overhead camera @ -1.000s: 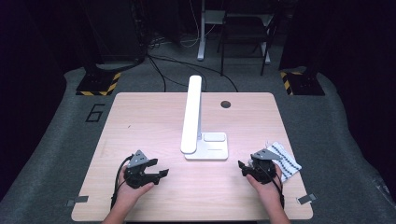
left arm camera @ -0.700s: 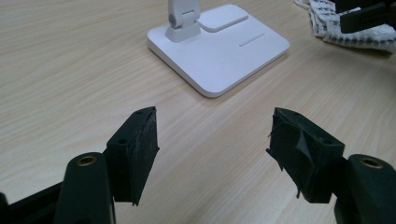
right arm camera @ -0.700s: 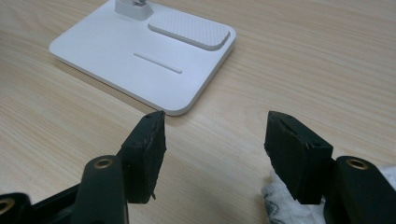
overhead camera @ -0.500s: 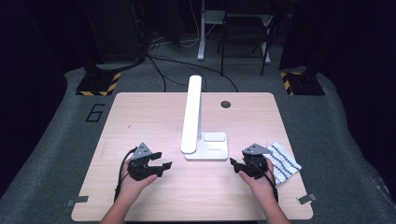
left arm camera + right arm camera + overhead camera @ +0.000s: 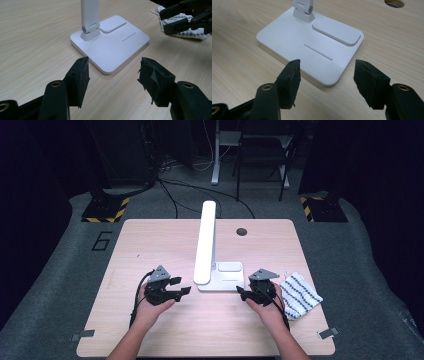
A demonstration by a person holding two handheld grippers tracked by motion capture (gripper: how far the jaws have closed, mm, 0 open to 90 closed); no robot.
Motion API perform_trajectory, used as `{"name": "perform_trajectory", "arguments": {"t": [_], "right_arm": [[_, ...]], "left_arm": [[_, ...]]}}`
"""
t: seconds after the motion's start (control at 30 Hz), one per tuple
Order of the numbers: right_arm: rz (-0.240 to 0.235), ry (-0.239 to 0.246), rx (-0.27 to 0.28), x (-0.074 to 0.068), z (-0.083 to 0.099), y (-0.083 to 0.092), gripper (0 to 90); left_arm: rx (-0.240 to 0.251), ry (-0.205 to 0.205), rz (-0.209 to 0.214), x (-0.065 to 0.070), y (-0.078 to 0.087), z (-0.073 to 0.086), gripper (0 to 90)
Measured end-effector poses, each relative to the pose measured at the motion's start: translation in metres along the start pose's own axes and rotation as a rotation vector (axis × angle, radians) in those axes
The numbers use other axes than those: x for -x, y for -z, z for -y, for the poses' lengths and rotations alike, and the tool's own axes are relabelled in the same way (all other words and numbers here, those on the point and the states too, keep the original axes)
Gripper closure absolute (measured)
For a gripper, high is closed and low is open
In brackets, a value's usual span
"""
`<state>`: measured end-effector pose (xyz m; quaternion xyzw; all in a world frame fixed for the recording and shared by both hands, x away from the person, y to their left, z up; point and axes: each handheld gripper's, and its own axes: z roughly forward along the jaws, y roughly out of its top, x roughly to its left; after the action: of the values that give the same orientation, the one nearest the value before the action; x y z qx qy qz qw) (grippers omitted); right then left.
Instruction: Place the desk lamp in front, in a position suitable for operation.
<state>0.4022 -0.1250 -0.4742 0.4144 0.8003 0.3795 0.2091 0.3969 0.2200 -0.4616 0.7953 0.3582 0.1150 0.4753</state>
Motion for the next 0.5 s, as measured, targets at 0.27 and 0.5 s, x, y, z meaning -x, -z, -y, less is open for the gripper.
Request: {"name": "perform_trajectory", "arguments": {"t": [0.27,0.5], "right_arm": [[-0.002,-0.049,-0.011,0.002,-0.002,-0.018,37.1],[0.001,-0.088,-0.015,0.006,-0.004,-0.027,37.2]], "left_arm": [[0.000,-0.008,-0.015,-0.002,-0.012,-0.007,40.6],[0.017,0.003,-0.015,-0.003,-0.018,-0.011,41.8]]}}
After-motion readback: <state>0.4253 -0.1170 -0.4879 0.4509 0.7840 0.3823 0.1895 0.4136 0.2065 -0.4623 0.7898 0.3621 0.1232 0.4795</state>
